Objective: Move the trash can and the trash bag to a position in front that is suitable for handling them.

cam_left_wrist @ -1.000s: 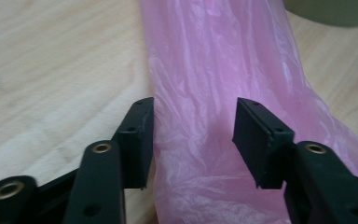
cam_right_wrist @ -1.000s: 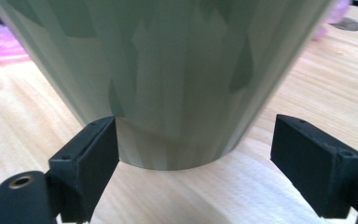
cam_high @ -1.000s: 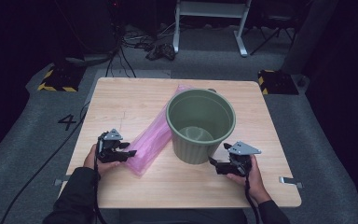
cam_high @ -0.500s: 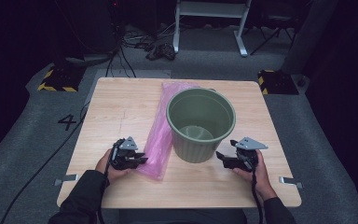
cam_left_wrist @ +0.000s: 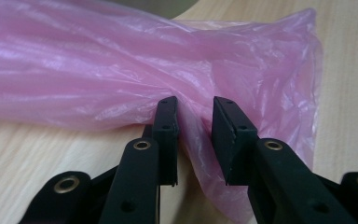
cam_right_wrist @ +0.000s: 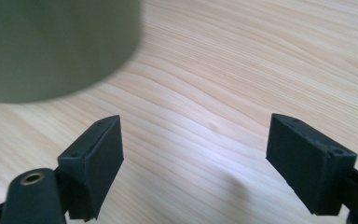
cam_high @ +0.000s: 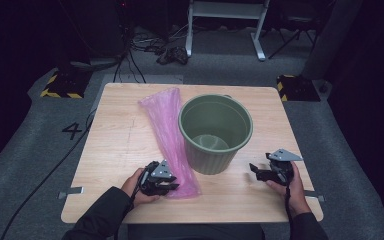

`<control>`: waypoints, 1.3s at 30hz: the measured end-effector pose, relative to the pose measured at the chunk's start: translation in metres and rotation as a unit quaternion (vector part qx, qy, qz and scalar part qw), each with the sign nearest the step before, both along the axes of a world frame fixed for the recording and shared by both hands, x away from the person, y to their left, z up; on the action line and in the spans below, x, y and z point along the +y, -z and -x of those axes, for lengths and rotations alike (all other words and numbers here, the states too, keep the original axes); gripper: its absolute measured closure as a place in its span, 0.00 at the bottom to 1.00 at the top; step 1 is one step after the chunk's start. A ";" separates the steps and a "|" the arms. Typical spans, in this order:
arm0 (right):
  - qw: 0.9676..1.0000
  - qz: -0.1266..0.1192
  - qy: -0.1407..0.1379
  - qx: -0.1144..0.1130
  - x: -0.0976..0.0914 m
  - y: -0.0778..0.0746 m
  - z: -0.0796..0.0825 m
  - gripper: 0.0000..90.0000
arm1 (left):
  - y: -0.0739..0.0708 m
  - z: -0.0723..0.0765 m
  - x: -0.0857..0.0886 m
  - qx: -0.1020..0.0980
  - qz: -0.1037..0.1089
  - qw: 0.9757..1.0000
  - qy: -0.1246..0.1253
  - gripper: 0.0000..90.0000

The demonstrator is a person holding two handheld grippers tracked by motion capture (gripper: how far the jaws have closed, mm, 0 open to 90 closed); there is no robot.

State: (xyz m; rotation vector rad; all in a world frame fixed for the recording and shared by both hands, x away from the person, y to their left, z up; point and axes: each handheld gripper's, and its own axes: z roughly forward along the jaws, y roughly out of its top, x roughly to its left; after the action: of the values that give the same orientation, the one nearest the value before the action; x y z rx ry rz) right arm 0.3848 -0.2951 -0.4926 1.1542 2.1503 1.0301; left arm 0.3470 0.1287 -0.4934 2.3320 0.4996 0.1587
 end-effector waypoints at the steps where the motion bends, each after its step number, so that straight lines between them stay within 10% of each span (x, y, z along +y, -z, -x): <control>1: 1.000 -0.001 0.006 0.002 -0.004 0.001 0.000 0.21 | 0.000 0.002 -0.003 0.002 -0.001 1.000 0.007 0.79; 12: 1.000 -0.011 0.019 0.013 -0.018 0.003 -0.002 0.21 | -0.002 0.017 -0.029 -0.009 -0.009 0.999 0.048 0.65; 21: 1.000 -0.006 0.014 0.013 -0.017 0.004 0.000 0.21 | -0.019 0.015 0.000 -0.016 0.047 0.998 -0.029 0.30; 28: 1.000 -0.007 0.018 0.011 -0.019 0.003 0.000 0.21 | -0.034 0.009 0.031 -0.051 0.076 0.991 -0.102 0.19; 35: 1.000 0.001 0.017 0.012 -0.017 0.004 0.000 0.21 | -0.040 -0.028 0.059 -0.068 0.085 0.974 -0.200 0.17; 39: 1.000 0.005 0.016 0.011 -0.017 0.005 0.000 0.21 | -0.036 -0.044 0.066 -0.070 0.074 0.970 -0.223 0.17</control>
State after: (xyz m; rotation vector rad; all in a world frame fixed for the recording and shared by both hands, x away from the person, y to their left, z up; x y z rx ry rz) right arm 0.3845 -0.3120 -0.4974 1.1965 2.1454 0.9968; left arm 0.3906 0.1950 -0.4576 2.0149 0.9244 0.4772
